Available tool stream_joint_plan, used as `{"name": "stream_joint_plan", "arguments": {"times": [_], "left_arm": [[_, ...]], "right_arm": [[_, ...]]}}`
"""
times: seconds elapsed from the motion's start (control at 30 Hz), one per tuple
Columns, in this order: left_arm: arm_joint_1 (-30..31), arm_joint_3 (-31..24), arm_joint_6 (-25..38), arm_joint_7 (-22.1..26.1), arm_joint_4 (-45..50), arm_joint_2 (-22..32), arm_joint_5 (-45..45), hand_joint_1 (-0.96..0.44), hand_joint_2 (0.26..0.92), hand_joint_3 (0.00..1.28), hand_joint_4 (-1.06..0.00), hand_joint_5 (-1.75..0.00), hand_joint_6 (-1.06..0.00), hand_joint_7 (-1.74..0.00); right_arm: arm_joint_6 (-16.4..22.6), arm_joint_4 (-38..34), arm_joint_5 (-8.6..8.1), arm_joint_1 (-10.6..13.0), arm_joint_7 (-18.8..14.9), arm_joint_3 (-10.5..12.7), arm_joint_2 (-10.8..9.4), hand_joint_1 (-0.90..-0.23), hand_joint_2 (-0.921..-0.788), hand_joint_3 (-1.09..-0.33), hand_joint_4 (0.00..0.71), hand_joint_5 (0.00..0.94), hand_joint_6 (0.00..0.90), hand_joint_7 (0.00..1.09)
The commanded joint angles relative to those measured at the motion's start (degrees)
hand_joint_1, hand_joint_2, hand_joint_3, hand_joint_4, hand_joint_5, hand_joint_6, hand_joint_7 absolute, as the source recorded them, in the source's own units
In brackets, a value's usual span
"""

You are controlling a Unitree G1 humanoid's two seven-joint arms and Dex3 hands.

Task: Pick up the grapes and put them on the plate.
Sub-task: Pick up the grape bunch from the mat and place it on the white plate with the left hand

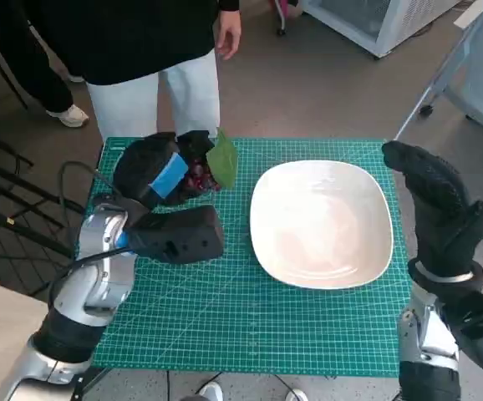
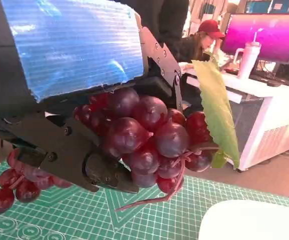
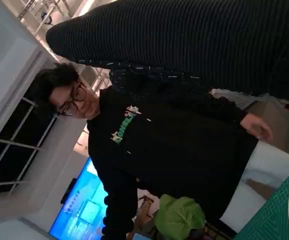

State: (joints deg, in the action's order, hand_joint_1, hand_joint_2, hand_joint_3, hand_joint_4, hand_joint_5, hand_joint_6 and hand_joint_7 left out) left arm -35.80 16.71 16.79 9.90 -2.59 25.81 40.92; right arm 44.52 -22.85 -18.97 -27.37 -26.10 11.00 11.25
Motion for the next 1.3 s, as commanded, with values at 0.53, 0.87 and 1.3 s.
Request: {"name": "stream_joint_plan", "arguments": {"times": [0.53,0.87,1.3], "left_arm": [[-10.9,9.3,-3.4,2.6,-6.7,-9.1,3.8,0.00,0.915,0.09,-0.62,-1.40,-0.71,-0.91],[-18.5,14.0,-7.8,0.7,-19.4,-16.4,5.0,0.00,0.918,0.12,-0.64,-1.29,-0.57,-1.16],[-25.4,15.6,-9.3,0.1,-32.4,-24.9,3.3,0.00,0.921,0.18,-0.53,-1.40,-0.53,-1.20]], "right_arm": [[-0.4,0.0,-1.65,1.3,-1.2,0.8,0.6,-0.591,-0.921,-0.714,0.195,0.001,-0.001,0.40],[-0.6,1.0,-2.55,2.1,-1.8,1.6,0.9,-0.584,-0.921,-0.706,0.195,0.001,-0.001,0.41],[-0.1,1.4,-2.20,2.9,-1.4,2.4,0.6,-0.579,-0.921,-0.702,0.197,0.002,-0.001,0.41]]}}
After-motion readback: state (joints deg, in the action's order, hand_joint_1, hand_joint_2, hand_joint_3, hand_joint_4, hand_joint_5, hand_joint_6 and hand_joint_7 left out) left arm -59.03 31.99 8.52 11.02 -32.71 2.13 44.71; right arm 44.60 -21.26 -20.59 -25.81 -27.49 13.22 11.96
